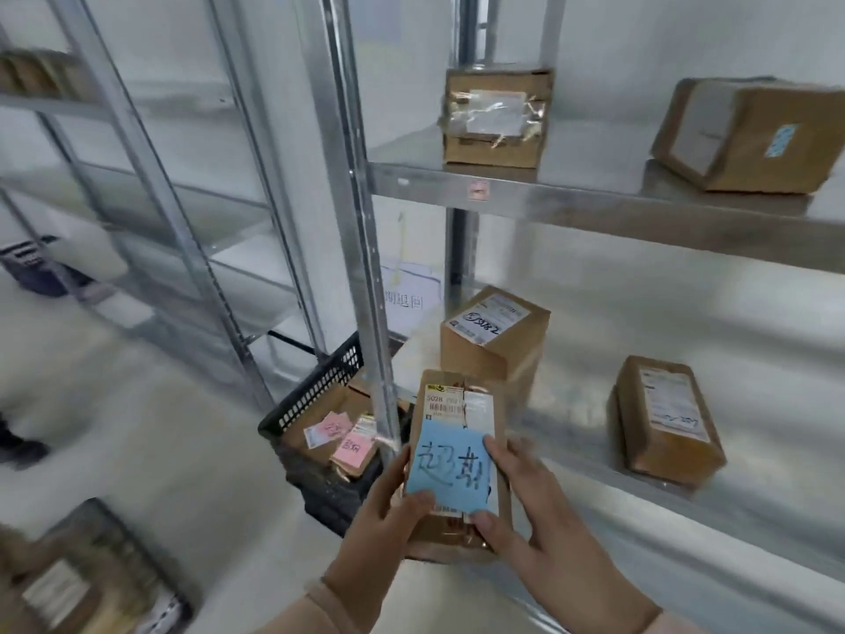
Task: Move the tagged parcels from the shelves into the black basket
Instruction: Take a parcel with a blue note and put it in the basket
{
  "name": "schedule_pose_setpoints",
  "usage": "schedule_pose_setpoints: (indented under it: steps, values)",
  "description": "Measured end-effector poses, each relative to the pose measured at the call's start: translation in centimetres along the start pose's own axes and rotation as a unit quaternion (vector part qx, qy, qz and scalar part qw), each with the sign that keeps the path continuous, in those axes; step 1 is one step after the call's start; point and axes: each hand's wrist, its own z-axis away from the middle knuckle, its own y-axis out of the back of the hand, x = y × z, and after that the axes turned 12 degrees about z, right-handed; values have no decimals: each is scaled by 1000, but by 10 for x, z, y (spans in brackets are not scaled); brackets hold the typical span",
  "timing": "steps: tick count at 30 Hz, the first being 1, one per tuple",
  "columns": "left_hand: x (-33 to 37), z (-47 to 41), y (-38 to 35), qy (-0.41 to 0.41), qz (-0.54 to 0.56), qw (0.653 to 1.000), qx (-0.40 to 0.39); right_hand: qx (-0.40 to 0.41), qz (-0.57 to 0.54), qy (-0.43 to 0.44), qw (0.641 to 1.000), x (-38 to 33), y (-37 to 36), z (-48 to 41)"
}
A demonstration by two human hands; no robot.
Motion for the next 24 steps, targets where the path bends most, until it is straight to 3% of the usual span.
schedule_pose_setpoints:
  steps: [6, 11, 24]
  values:
    - [32, 7, 95, 10, 24, 997, 72, -110, 41, 22, 993, -61, -68, -36]
    - [59, -6, 137, 18, 45, 995, 92, -154, 80, 35, 984, -84, -91, -77]
    - [132, -144, 214, 18, 39, 989, 139, -229, 77, 28, 970, -102, -142, -252]
